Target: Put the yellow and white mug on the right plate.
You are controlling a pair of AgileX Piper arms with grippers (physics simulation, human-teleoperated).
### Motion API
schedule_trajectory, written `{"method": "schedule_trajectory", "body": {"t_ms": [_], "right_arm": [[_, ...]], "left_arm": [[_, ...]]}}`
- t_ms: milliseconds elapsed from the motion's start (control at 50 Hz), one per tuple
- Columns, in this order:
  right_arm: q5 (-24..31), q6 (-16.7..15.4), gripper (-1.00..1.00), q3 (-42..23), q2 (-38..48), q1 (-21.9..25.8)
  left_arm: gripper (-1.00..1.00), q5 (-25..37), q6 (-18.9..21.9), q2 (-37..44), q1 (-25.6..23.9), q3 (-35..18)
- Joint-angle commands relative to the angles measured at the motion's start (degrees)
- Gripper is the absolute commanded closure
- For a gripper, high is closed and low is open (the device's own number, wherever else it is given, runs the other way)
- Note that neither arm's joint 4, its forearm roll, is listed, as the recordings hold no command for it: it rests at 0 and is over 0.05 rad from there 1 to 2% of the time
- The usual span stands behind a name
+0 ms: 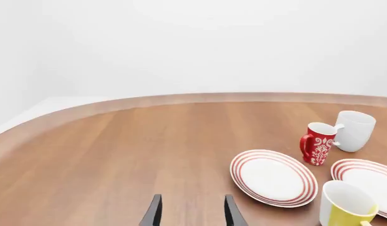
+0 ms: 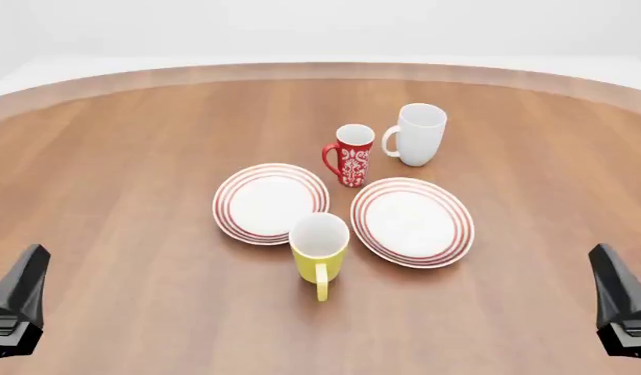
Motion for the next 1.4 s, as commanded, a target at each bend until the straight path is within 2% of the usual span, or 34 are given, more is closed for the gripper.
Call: {"method": "schedule_trajectory", "body": {"t_ms": [20,160,180,240,260,300,340,360,400,420,460,480,520,540,600,640,660,720,740,780,820,860,900,920,960,1000,1060,1100,1200,1260,1300,1340,1380,1400], "right_arm": [[-0.4,-1.9,-1.0,-0.3,0.0,1.8],[-0.8,-1.8,-1.0,-0.5,0.0,1.4],[-1.3,-3.1,-1.0,-1.9,0.0,-0.2],[0.1,-4.5,-1.0,-5.3,0.0,-2.6],[-0.6,-3.4,-1.0,-4.9,0.0,-3.6],[2.6,-2.9,-1.0,-7.5,0.0,-4.2],[6.4,-2.8,-1.0,-10.7,0.0,-2.7],[10.0,-2.9,-1.0,-13.9,0.0,-2.4],[11.3,-3.5,-1.0,-15.4,0.0,-0.2],[14.3,-4.0,-1.0,-18.1,0.1,0.8],[14.4,-4.9,-1.0,-17.7,0.1,2.8],[14.9,-7.0,-1.0,-17.9,0.1,5.8],[15.5,-8.4,-1.0,-18.3,0.9,7.4],[15.5,-10.1,-1.0,-18.2,2.0,10.1],[15.8,-8.4,-1.0,-19.5,3.9,11.5],[15.6,-9.3,-1.0,-20.4,3.9,13.8],[15.7,-8.4,-1.0,-21.0,4.3,14.5],[15.8,-8.2,-1.0,-22.4,5.1,14.3],[16.4,-9.1,-1.0,-24.4,7.0,14.3],[16.6,-8.2,-1.0,-24.6,9.5,15.0],[17.0,-8.5,-1.0,-25.4,10.9,14.9],[18.0,-5.6,-1.0,-26.8,13.7,15.3],[18.4,-6.6,-1.0,-27.4,14.5,18.0],[18.7,-5.3,-1.0,-27.7,15.6,17.9],[19.1,-5.3,-1.0,-28.4,16.0,18.3],[20.0,-2.5,-1.0,-29.5,17.8,19.1],[21.2,-2.9,-1.0,-30.8,18.2,20.8],[22.5,0.0,-1.0,-32.2,19.9,21.8],[25.1,3.9,-1.0,-35.7,22.6,23.8],[25.8,4.3,-1.0,-36.6,23.8,25.3],[26.0,3.2,-1.0,-36.4,24.7,25.9],[26.7,4.0,-1.0,-36.5,25.9,26.5],[26.9,3.2,-1.0,-36.6,26.7,27.7],[27.6,5.3,-1.0,-37.1,26.9,27.2]], "left_arm": [[-1.0,0.0,0.0,0.0,0.0,0.0],[-1.0,0.0,0.0,0.0,0.0,0.0],[-1.0,0.0,0.0,0.0,0.0,0.0],[-1.0,0.0,0.0,0.0,0.0,0.0],[-1.0,0.0,0.0,0.0,0.0,0.0],[-1.0,0.0,0.0,0.0,0.0,0.0],[-1.0,0.0,0.0,0.0,0.0,0.0],[-1.0,0.0,0.0,0.0,0.0,0.0],[-1.0,0.0,0.0,0.0,0.0,0.0],[-1.0,0.0,0.0,0.0,0.0,0.0],[-1.0,0.0,0.0,0.0,0.0,0.0],[-1.0,0.0,0.0,0.0,0.0,0.0],[-1.0,0.0,0.0,0.0,0.0,0.0],[-1.0,0.0,0.0,0.0,0.0,0.0],[-1.0,0.0,0.0,0.0,0.0,0.0],[-1.0,0.0,0.0,0.0,0.0,0.0],[-1.0,0.0,0.0,0.0,0.0,0.0],[-1.0,0.0,0.0,0.0,0.0,0.0],[-1.0,0.0,0.0,0.0,0.0,0.0],[-1.0,0.0,0.0,0.0,0.0,0.0],[-1.0,0.0,0.0,0.0,0.0,0.0],[-1.0,0.0,0.0,0.0,0.0,0.0],[-1.0,0.0,0.0,0.0,0.0,0.0],[-1.0,0.0,0.0,0.0,0.0,0.0],[-1.0,0.0,0.0,0.0,0.0,0.0],[-1.0,0.0,0.0,0.0,0.0,0.0],[-1.0,0.0,0.0,0.0,0.0,0.0],[-1.0,0.0,0.0,0.0,0.0,0.0],[-1.0,0.0,0.0,0.0,0.0,0.0],[-1.0,0.0,0.0,0.0,0.0,0.0],[-1.0,0.0,0.0,0.0,0.0,0.0],[-1.0,0.0,0.0,0.0,0.0,0.0],[-1.0,0.0,0.0,0.0,0.0,0.0],[-1.0,0.0,0.0,0.0,0.0,0.0]]}}
